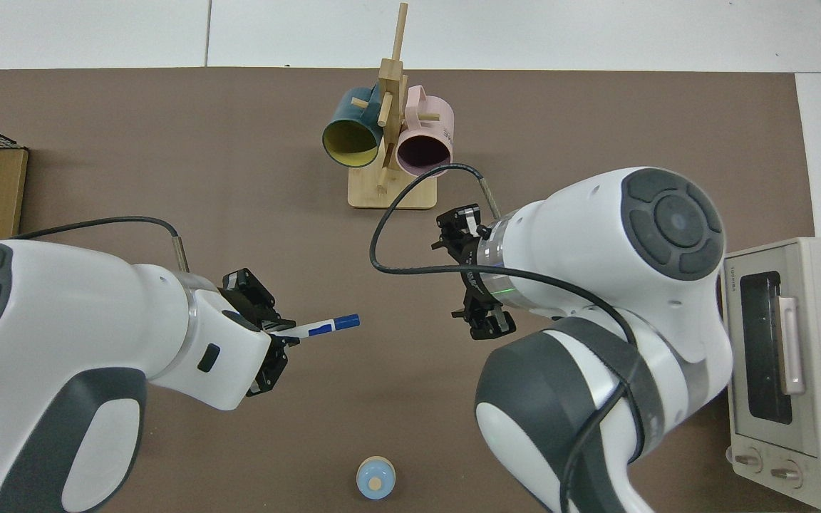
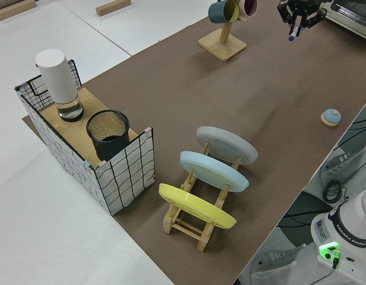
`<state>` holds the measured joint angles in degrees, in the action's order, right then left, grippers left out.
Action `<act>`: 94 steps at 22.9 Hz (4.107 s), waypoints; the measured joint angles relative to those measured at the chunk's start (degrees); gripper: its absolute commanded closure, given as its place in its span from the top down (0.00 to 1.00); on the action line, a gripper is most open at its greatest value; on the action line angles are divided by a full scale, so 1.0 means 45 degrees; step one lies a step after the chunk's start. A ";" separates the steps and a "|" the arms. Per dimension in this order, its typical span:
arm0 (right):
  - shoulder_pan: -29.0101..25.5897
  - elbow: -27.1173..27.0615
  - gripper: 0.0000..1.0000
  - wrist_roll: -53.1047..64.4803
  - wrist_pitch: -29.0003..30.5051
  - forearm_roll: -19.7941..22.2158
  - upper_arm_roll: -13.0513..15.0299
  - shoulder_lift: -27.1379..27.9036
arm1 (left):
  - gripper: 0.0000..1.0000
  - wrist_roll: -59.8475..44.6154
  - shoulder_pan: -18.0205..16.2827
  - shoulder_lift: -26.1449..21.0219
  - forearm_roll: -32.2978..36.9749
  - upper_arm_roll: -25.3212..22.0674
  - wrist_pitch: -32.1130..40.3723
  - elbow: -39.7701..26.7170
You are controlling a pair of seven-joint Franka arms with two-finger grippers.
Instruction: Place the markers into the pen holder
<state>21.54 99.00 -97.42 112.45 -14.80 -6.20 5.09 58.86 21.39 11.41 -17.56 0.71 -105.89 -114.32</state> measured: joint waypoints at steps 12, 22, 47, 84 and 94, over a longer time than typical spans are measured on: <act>-0.1280 -0.0053 1.00 0.8311 -0.1427 0.1296 0.0041 -0.0347 | 0.00 -0.0017 -0.0529 0.0018 0.0855 -0.0023 0.0026 0.0031; -0.2243 -0.0079 1.00 1.5225 -0.3079 0.2341 0.0105 -0.1278 | 0.00 -0.0160 -0.1004 0.0282 0.2490 -0.0040 0.0953 0.0466; -0.4163 -0.0206 1.00 1.8989 -0.5646 0.3238 0.0222 -0.2397 | 0.00 -0.0323 -0.2441 0.0375 0.6404 -0.0098 0.2005 0.1351; -0.4199 -0.1266 1.00 2.0025 -0.5976 0.3241 0.0054 -0.2153 | 0.00 -0.0048 -0.3304 0.0281 1.0042 -0.0254 0.2011 0.1821; -0.4205 -0.1237 1.00 2.0025 -0.5767 0.3241 0.0072 -0.2148 | 0.00 0.2377 -0.3903 -0.0520 1.2992 -0.0344 0.1974 0.3316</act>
<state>2.62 93.44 -7.31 86.50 -0.22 -5.88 -4.58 69.56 3.83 9.07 40.91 -0.84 -97.00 -99.39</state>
